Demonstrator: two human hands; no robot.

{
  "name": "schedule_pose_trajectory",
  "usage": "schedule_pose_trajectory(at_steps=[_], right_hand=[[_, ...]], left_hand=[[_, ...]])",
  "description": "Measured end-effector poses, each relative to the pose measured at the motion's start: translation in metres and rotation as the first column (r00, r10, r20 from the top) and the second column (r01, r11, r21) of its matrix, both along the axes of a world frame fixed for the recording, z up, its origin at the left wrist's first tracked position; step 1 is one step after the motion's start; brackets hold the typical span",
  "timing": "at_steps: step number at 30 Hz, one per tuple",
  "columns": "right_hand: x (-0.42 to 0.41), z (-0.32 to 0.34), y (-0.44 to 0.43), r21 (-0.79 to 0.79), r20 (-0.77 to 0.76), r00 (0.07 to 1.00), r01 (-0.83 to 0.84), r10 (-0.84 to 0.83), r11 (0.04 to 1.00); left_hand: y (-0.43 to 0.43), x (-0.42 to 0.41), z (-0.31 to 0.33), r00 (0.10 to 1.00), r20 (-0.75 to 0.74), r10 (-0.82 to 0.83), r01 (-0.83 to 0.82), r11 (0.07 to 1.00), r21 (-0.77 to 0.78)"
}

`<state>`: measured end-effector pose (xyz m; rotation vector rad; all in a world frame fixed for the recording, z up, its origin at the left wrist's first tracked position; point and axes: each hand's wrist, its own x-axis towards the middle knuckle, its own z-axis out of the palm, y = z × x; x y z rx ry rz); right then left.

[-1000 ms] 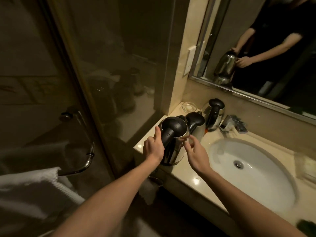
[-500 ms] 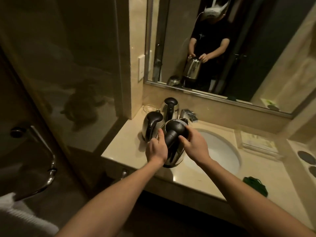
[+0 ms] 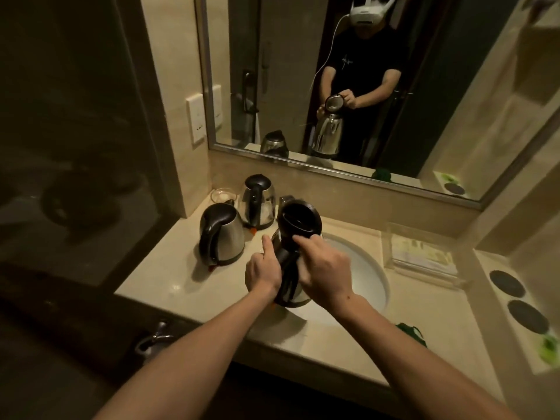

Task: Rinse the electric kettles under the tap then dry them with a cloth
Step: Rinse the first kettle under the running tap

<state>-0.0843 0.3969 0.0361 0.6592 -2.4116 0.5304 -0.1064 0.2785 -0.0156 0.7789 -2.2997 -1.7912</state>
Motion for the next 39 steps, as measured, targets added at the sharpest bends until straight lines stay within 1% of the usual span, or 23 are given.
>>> schedule_pose_trajectory(at_steps=[1, 2, 3, 4, 7, 10, 12, 14, 17, 19, 20, 22, 24, 27, 30, 32, 36, 39], right_hand=[[-0.006, -0.002, 0.008, -0.129, 0.02, 0.999, 0.053, -0.051, 0.99], [-0.013, -0.004, 0.016, -0.253, 0.076, 0.992, 0.115, -0.099, 0.961], [-0.02, -0.004, 0.024, -0.344, 0.148, 0.981, 0.171, -0.126, 0.923], [-0.027, -0.004, 0.029, -0.404, 0.215, 0.968, 0.21, -0.131, 0.89], [-0.044, -0.001, 0.038, -0.47, 0.304, 0.945, 0.259, -0.12, 0.844], [-0.06, -0.008, 0.044, -0.48, 0.393, 0.918, 0.247, -0.046, 0.841], [-0.067, -0.017, 0.044, -0.458, 0.386, 0.922, 0.209, -0.018, 0.864], [-0.073, -0.025, 0.042, -0.438, 0.339, 0.941, 0.157, 0.001, 0.885], [-0.089, -0.032, 0.036, -0.366, 0.297, 0.954, 0.086, 0.029, 0.927], [-0.102, -0.036, 0.033, -0.365, 0.326, 0.945, 0.131, -0.005, 0.922], [-0.108, -0.038, 0.034, -0.39, 0.361, 0.932, 0.191, -0.041, 0.901], [-0.126, -0.045, 0.038, -0.429, 0.478, 0.868, 0.365, -0.135, 0.826], [-0.146, -0.053, 0.043, -0.39, 0.589, 0.781, 0.499, -0.207, 0.774], [-0.177, -0.069, 0.051, -0.241, 0.684, 0.68, 0.553, -0.264, 0.798], [-0.206, -0.09, 0.059, -0.065, 0.765, 0.58, 0.503, -0.28, 0.862], [-0.224, -0.099, 0.062, 0.011, 0.805, 0.529, 0.441, -0.27, 0.897], [-0.261, -0.114, 0.065, 0.09, 0.832, 0.493, 0.335, -0.256, 0.938], [-0.286, -0.125, 0.067, 0.143, 0.836, 0.48, 0.28, -0.267, 0.949]], left_hand=[[0.005, -0.005, 0.0, 1.0, -0.014, 0.004, -0.004, 1.0, 0.006], [0.01, -0.009, -0.001, 1.0, -0.015, 0.014, -0.014, 1.0, 0.01], [0.015, -0.013, -0.002, 1.0, -0.015, 0.024, -0.024, 1.0, 0.007], [0.019, -0.017, -0.004, 1.0, -0.004, 0.025, -0.025, 1.0, -0.006], [0.027, -0.027, -0.011, 0.999, 0.012, 0.033, -0.032, 0.999, -0.039], [0.03, -0.037, -0.023, 0.999, 0.034, 0.027, -0.025, 0.998, -0.065], [0.029, -0.044, -0.029, 0.997, 0.07, 0.04, -0.036, 0.998, -0.052], [0.027, -0.053, -0.035, 0.994, 0.099, 0.053, -0.049, 0.998, -0.037], [0.024, -0.068, -0.044, 0.989, 0.125, 0.082, -0.081, 0.997, -0.013], [0.023, -0.079, -0.054, 0.987, 0.145, 0.062, -0.063, 0.998, -0.001], [0.022, -0.084, -0.058, 0.987, 0.152, 0.051, -0.053, 0.999, 0.008], [0.019, -0.094, -0.068, 0.985, 0.171, 0.031, -0.036, 0.999, 0.024], [0.016, -0.102, -0.077, 0.981, 0.192, 0.029, -0.036, 0.999, 0.037], [0.011, -0.115, -0.091, 0.977, 0.214, 0.014, -0.024, 0.999, 0.044], [0.011, -0.13, -0.101, 0.971, 0.241, -0.005, -0.01, 0.998, 0.063], [0.013, -0.14, -0.107, 0.967, 0.257, -0.005, -0.019, 0.996, 0.093], [0.02, -0.157, -0.116, 0.962, 0.274, -0.01, -0.023, 0.993, 0.117], [0.028, -0.163, -0.126, 0.953, 0.301, 0.03, -0.071, 0.99, 0.124]])
